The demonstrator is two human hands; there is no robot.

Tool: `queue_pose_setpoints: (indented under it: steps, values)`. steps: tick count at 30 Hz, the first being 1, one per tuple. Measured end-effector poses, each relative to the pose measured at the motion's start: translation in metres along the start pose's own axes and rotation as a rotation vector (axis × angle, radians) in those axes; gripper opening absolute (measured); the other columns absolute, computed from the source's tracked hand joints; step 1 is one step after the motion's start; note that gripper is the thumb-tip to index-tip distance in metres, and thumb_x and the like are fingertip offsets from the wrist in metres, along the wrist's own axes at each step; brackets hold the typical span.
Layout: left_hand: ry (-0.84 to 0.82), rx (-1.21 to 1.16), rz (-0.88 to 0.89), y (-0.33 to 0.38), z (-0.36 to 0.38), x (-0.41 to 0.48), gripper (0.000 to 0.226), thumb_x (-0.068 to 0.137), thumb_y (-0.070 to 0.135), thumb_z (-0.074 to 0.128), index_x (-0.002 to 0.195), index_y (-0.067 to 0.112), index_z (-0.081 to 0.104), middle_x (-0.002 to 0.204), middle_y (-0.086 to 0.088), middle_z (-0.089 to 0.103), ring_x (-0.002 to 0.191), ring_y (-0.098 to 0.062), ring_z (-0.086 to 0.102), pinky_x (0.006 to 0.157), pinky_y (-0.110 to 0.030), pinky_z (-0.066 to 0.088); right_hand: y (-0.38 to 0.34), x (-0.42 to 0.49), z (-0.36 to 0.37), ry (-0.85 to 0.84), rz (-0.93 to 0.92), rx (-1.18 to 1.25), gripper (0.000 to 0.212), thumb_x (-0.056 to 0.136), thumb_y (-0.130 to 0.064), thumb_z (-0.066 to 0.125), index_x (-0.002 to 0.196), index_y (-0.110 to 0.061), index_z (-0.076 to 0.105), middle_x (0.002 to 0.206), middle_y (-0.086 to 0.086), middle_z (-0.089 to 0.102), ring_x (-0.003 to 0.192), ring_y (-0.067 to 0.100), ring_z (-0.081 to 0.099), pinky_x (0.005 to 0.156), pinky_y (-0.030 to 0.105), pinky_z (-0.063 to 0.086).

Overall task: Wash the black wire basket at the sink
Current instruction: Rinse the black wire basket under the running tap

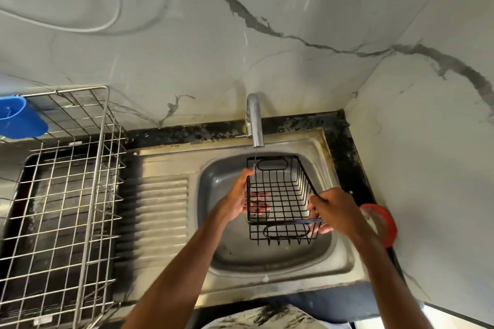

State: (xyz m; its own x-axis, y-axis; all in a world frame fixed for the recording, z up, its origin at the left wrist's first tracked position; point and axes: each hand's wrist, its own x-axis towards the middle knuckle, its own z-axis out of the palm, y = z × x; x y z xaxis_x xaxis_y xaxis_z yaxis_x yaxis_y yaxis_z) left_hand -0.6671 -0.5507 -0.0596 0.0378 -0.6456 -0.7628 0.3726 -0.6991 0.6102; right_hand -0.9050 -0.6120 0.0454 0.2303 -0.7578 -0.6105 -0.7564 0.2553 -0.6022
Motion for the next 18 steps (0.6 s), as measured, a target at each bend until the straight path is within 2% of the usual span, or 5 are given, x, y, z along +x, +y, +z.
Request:
queue_pose_setpoints:
  steps: [3,5,7,10,18]
  values:
    - [0.046,0.037,0.005,-0.005,-0.016,0.006,0.060,0.087,0.076,0.052,0.127,0.032,0.058,0.124,-0.024,0.071,0.115,-0.044,0.068,0.106,-0.066,0.047,-0.006,0.011,0.010,0.214,-0.145,-0.529,0.028,0.099,-0.041,0.058,0.089,-0.017,0.069,0.083,-0.001,0.070,0.079,0.019,0.072,0.065,0.030,0.056]
    - [0.094,0.030,0.017,-0.010,-0.033,0.021,0.053,0.073,0.087,0.060,0.113,0.051,0.063,0.143,-0.028,0.056,0.126,-0.045,0.059,0.105,-0.070,0.044,-0.026,0.026,0.021,0.353,-0.356,-0.528,0.021,0.097,-0.034,0.062,0.111,-0.020,0.068,0.105,-0.001,0.067,0.097,0.015,0.066,0.078,0.025,0.053]
    - [0.137,0.067,0.049,-0.004,-0.041,0.021,0.064,0.065,0.093,0.059,0.117,0.056,0.062,0.155,-0.027,0.042,0.135,-0.041,0.050,0.110,-0.064,0.040,-0.053,0.046,0.032,0.200,-0.457,-0.218,0.020,0.098,-0.020,0.062,0.115,-0.015,0.071,0.110,0.000,0.071,0.096,0.010,0.067,0.079,0.016,0.050]
    - [0.126,0.143,0.142,0.021,-0.028,-0.009,0.066,0.095,0.073,0.040,0.146,0.033,0.048,0.162,-0.017,0.034,0.135,-0.029,0.045,0.107,-0.041,0.034,-0.084,0.083,0.055,-0.231,-0.189,0.270,0.024,0.101,-0.005,0.053,0.121,-0.003,0.067,0.117,0.013,0.073,0.099,0.016,0.073,0.085,0.021,0.058]
    - [0.170,0.028,0.200,0.030,-0.036,-0.007,0.050,0.107,0.049,0.043,0.148,0.020,0.049,0.154,-0.017,0.044,0.113,-0.022,0.059,0.081,-0.033,0.051,-0.102,0.126,0.076,-0.479,0.144,0.986,0.034,0.099,0.014,0.035,0.125,0.015,0.057,0.120,0.031,0.068,0.113,0.037,0.069,0.099,0.043,0.056]
